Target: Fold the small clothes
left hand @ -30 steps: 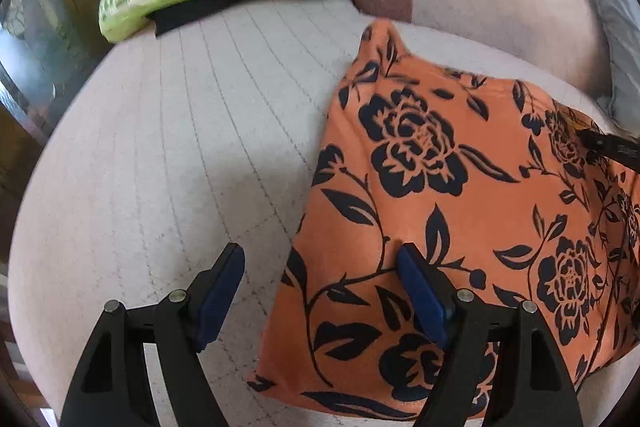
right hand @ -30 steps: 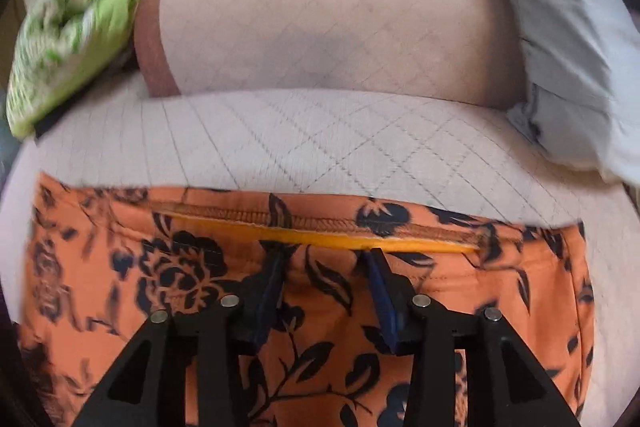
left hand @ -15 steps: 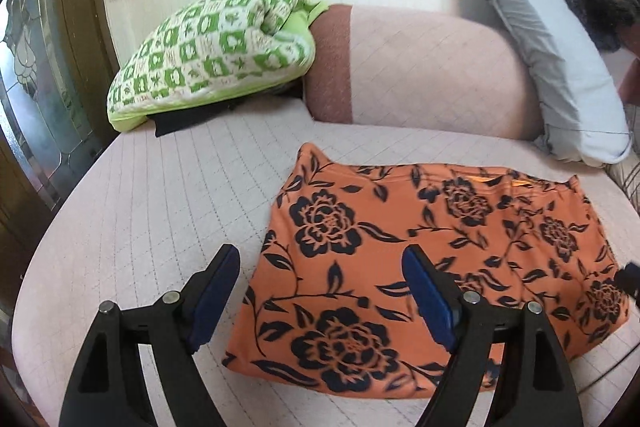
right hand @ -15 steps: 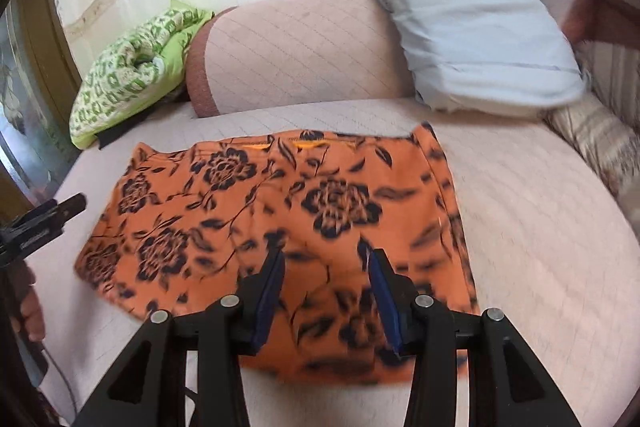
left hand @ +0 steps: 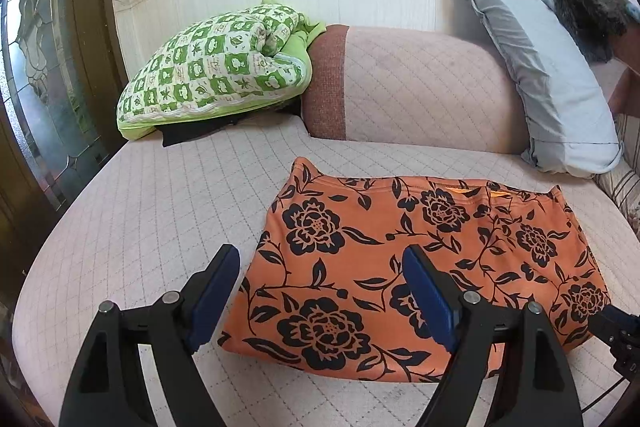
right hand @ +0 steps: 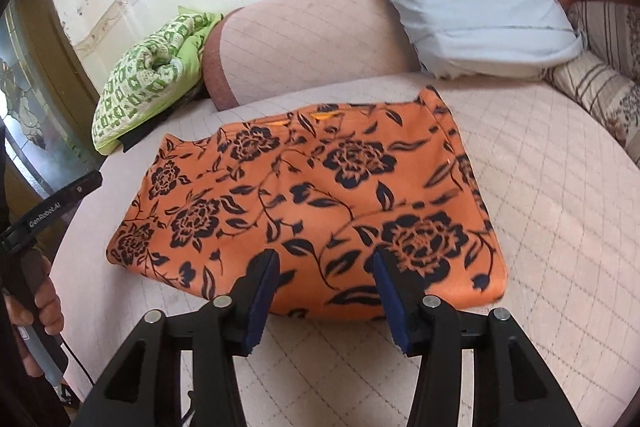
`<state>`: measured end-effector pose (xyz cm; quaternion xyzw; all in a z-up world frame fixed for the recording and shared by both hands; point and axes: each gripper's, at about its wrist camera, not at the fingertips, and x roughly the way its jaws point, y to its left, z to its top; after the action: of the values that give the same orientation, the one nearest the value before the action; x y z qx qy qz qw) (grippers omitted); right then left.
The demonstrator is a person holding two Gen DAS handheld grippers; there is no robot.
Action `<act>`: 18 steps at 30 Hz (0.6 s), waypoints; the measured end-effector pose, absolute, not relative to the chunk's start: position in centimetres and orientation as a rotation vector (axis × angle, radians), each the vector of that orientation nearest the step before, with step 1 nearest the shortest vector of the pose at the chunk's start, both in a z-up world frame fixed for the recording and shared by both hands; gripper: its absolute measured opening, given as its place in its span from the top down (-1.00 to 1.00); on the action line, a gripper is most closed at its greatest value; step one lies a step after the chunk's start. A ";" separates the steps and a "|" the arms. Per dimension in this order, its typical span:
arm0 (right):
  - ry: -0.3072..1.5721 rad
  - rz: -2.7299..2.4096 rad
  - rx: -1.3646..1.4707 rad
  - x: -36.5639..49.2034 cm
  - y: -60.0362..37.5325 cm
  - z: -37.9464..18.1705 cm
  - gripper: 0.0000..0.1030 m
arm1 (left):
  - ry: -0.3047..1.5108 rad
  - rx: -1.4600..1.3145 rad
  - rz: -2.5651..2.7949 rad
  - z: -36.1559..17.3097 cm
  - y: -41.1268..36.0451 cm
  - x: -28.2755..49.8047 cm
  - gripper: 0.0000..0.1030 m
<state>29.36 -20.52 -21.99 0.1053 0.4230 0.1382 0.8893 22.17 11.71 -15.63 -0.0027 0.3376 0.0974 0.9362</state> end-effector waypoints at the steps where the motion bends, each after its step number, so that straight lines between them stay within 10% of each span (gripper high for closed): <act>1: 0.883 0.285 0.224 29.3 -20.7 -22.2 -0.02 | 0.692 -0.004 0.197 -15.7 11.6 22.2 -0.63; 18: 0.873 0.266 0.276 28.3 -23.3 -22.5 -0.02 | 0.707 0.061 0.197 -16.5 9.7 21.2 -0.63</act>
<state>28.29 -23.27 -22.48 0.1326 0.4201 0.1279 0.8886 21.16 9.66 -16.47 0.0299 0.3457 0.0963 0.9329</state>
